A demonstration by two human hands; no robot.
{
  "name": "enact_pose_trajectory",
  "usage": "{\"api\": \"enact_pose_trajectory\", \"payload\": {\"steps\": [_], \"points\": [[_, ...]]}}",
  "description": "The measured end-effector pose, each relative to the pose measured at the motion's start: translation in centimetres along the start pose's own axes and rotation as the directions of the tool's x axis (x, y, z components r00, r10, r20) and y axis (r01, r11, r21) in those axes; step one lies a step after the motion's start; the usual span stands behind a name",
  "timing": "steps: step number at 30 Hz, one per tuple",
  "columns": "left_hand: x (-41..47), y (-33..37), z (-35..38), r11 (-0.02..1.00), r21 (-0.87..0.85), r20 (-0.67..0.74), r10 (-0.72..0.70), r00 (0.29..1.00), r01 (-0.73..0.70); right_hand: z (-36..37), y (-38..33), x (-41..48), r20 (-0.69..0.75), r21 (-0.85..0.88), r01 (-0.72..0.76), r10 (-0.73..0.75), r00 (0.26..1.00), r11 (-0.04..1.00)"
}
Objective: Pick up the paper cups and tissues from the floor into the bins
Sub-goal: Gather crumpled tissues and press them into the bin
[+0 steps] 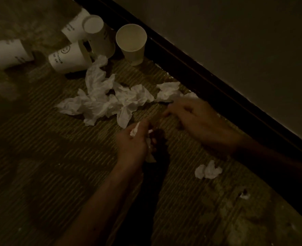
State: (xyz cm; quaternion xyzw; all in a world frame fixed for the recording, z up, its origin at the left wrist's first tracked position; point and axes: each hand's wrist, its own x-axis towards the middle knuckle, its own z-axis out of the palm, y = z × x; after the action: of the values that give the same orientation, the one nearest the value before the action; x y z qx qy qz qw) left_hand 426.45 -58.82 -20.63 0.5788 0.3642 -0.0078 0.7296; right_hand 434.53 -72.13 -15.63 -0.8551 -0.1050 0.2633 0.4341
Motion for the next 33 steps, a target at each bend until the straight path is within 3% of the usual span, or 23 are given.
{"api": "enact_pose_trajectory", "payload": {"steps": [2,4,7,9,15,17,19,23,29,33], "points": [[0.5,-0.2,-0.5,1.000,0.001,-0.019,-0.021,1.000,0.021,-0.7,0.3,1.9,-0.089,-0.324,0.077,-0.111,0.990,0.943],[0.6,-0.2,-0.9,0.999,0.003,0.015,-0.031,0.999,0.031,-1.1,0.8,3.5,-0.005,-0.541,0.103,-0.126,0.992,0.835],[0.5,-0.1,-0.9,0.999,0.035,0.081,-0.020,0.997,0.017,-0.9,1.9,4.9,0.138,-0.668,0.111,-0.024,0.990,0.736],[0.5,-0.1,-1.0,0.998,0.062,0.092,-0.007,0.996,0.001,-0.6,2.5,5.3,0.135,-0.695,0.124,-0.041,0.990,0.708],[0.9,0.2,-1.9,0.996,0.089,-0.014,-0.021,1.000,0.023,0.4,2.0,4.9,0.047,-0.501,0.109,-0.098,0.994,0.858],[0.8,0.4,-1.6,0.998,0.059,-0.026,-0.021,0.999,0.023,1.3,1.4,3.0,0.042,-0.429,0.191,-0.191,0.981,0.883],[0.4,0.6,-1.0,1.000,0.011,0.006,-0.013,1.000,0.013,2.5,1.0,0.5,0.075,-0.365,0.298,-0.291,0.954,0.882],[-0.8,0.8,-0.1,0.993,-0.108,0.084,-0.032,0.996,0.041,4.2,1.3,-3.1,0.222,-0.317,0.387,-0.329,0.918,0.866],[-1.8,-0.5,0.4,0.991,0.077,0.032,0.106,0.994,-0.108,4.2,2.2,-5.5,0.246,-0.205,0.385,-0.333,0.910,0.900],[-1.9,-0.7,1.3,0.966,0.163,0.066,0.193,0.979,-0.202,2.3,3.4,-6.2,0.069,-0.039,0.298,-0.295,0.953,0.954]]}}
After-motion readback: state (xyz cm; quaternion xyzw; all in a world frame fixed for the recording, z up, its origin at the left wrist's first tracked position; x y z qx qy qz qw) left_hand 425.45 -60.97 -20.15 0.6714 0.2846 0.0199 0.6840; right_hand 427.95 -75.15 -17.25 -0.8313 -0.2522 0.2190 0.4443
